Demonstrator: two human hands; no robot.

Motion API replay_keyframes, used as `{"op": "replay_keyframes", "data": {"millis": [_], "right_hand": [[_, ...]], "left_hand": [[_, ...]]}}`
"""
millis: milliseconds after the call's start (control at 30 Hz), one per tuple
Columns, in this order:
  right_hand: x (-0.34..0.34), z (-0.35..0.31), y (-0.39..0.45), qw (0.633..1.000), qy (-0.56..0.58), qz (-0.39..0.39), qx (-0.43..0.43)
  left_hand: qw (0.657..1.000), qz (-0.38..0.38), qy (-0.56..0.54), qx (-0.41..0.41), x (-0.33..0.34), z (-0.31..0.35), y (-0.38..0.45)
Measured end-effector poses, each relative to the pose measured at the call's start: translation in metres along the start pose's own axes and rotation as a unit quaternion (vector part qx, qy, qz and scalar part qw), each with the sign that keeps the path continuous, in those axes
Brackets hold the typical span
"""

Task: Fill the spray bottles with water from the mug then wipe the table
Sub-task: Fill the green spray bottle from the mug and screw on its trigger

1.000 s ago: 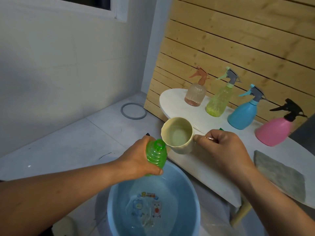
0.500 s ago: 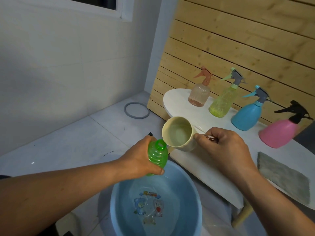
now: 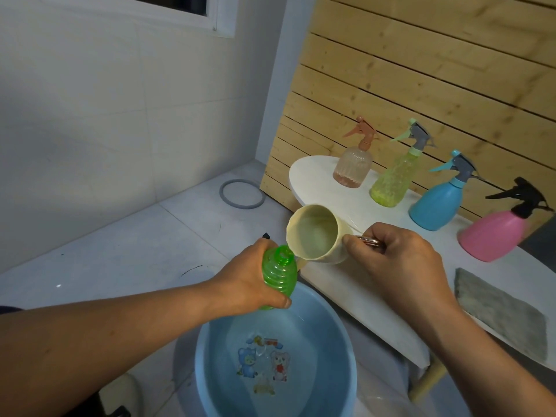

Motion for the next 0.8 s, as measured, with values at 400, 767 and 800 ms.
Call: {"op": "replay_keyframes", "data": {"millis": [400, 767, 800], "right_hand": [[-0.0037, -0.0061, -0.0038, 1.0, -0.024, 0.012, -0.015], [-0.005, -0.0102, -0.006, 0.999, -0.032, 0.013, -0.017], [-0.0051, -0.0106, -0.0061, 0.999, -0.033, 0.015, -0.018]], "left_hand": [[1.0, 0.006, 0.003, 0.007, 0.001, -0.0007, 0.0001], [1.0, 0.003, -0.004, 0.008, 0.0035, 0.0005, -0.0005], [1.0, 0.002, -0.004, 0.008, 0.0037, 0.0008, -0.0007]]}}
Point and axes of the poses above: each hand's wrist, its own y-axis towards the middle knuckle, its own x-axis out of the palm, z = x × y, the point moved 8 cm from there along y, towards the middle knuckle, and after that the axes turned 4 degrees about -x, right-handed, at the moved point
